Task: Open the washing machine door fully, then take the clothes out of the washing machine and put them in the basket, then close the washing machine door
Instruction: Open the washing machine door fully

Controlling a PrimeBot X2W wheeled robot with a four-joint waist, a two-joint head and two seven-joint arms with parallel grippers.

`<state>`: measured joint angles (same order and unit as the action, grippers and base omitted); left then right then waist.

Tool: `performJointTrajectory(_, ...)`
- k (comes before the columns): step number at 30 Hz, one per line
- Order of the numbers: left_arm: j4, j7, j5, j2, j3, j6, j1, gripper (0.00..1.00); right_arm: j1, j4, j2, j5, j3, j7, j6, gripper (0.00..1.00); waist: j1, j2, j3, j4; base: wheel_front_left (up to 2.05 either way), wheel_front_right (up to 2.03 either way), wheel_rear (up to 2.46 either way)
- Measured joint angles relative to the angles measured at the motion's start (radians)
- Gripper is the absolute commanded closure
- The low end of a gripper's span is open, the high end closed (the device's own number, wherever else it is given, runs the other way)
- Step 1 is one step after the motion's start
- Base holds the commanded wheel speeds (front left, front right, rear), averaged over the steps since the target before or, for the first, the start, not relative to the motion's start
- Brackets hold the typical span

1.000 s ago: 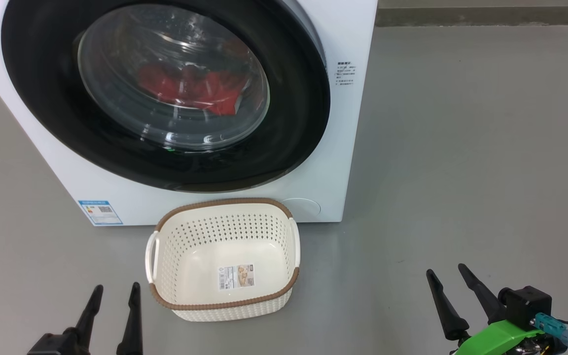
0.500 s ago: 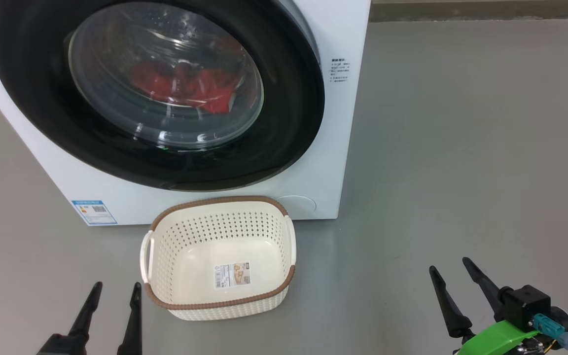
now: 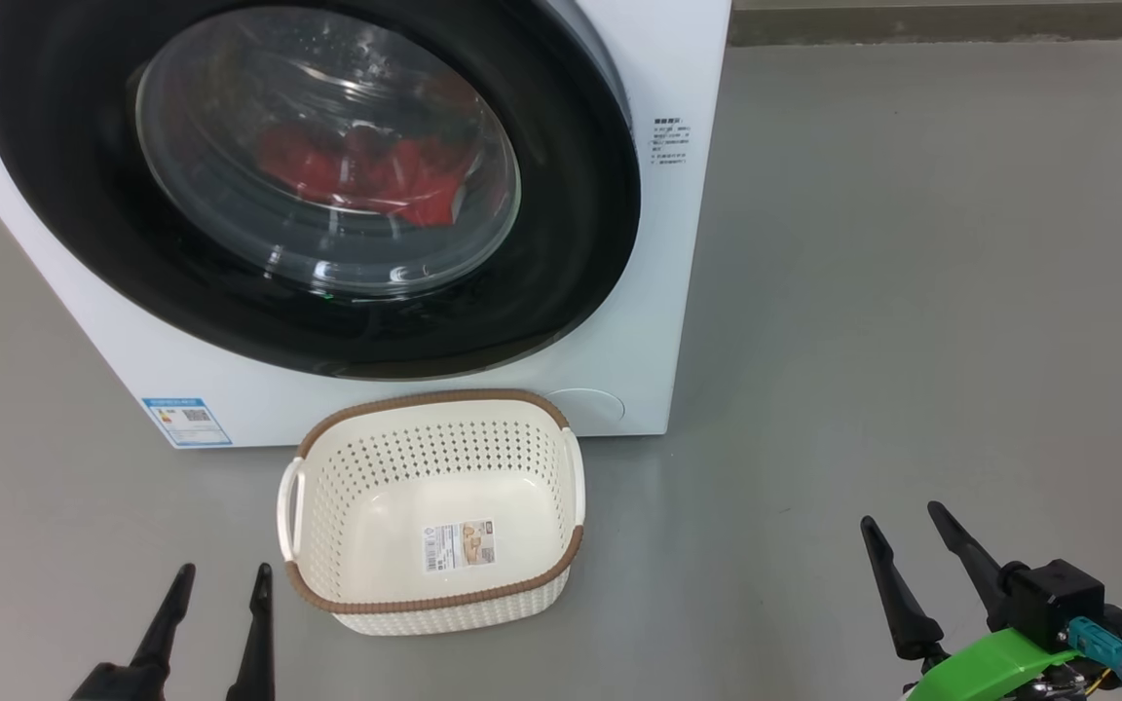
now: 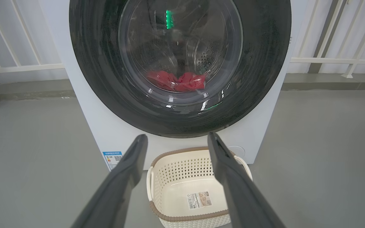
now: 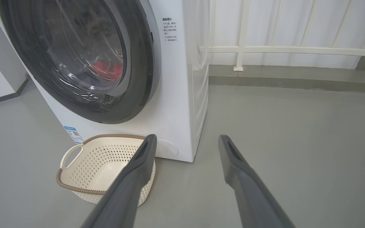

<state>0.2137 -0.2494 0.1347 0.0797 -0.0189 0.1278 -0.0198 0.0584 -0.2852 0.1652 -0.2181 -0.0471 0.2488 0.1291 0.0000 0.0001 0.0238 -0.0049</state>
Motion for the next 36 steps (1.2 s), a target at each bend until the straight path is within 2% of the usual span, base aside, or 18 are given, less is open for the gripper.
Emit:
performJointTrajectory(11, 0.004, 0.0, 0.0, -0.002, -0.002, 0.0, 0.0, 0.0, 0.0, 0.002, -0.005, -0.017, -0.001, 0.0, 0.0, 0.0, 0.0, 0.0, -0.004, 0.007, 0.0, 0.0, 0.0)
performJointTrajectory(12, 0.004, 0.0, 0.0, -0.002, -0.002, 0.0, 0.0, 0.0, 0.0, 0.003, -0.009, -0.033, 0.0, 0.0, 0.0, 0.18, 0.0, 0.0, -0.003, 0.007, 0.0, 0.0, 0.0)
performJointTrajectory(13, 0.004, 0.0, 0.0, -0.003, -0.004, 0.0, 0.0, 0.0, 0.0, 0.003, -0.011, -0.043, 0.0, 0.0, 0.0, 0.57, 0.0, -0.0001, -0.002, 0.008, 0.0, 0.0, 0.0)
performJointTrajectory(14, 0.004, 0.0, 0.0, -0.003, -0.005, 0.0, 0.0, 0.0, 0.0, 0.004, -0.013, -0.054, -0.001, 0.0, 0.0, 0.75, 0.0, -0.0001, -0.001, 0.008, 0.0, 0.0, 0.0)
performJointTrajectory(15, 0.004, 0.0, 0.0, -0.003, -0.006, 0.0, 0.0, 0.0, 0.001, 0.006, -0.016, -0.083, -0.001, 0.0, 0.0, 1.0, 0.0001, 0.0, 0.001, 0.008, 0.0, 0.0, 0.0)
performJointTrajectory(23, 0.001, 0.0, 0.002, -0.007, -0.02, 0.0, 0.004, 0.0, 0.103, 0.016, -0.025, -0.261, -0.009, 0.001, 0.0, 1.0, 0.0001, 0.0, 0.03, 0.01, 0.0, 0.0, 0.0)
performJointTrajectory(36, -0.012, 0.0, 0.019, -0.003, -0.047, 0.0, 0.049, 0.0, 0.338, -0.005, -0.006, -0.416, -0.044, 0.001, 0.0, 1.0, 0.0, 0.0, 0.08, 0.039, 0.0, 0.0, 0.0)
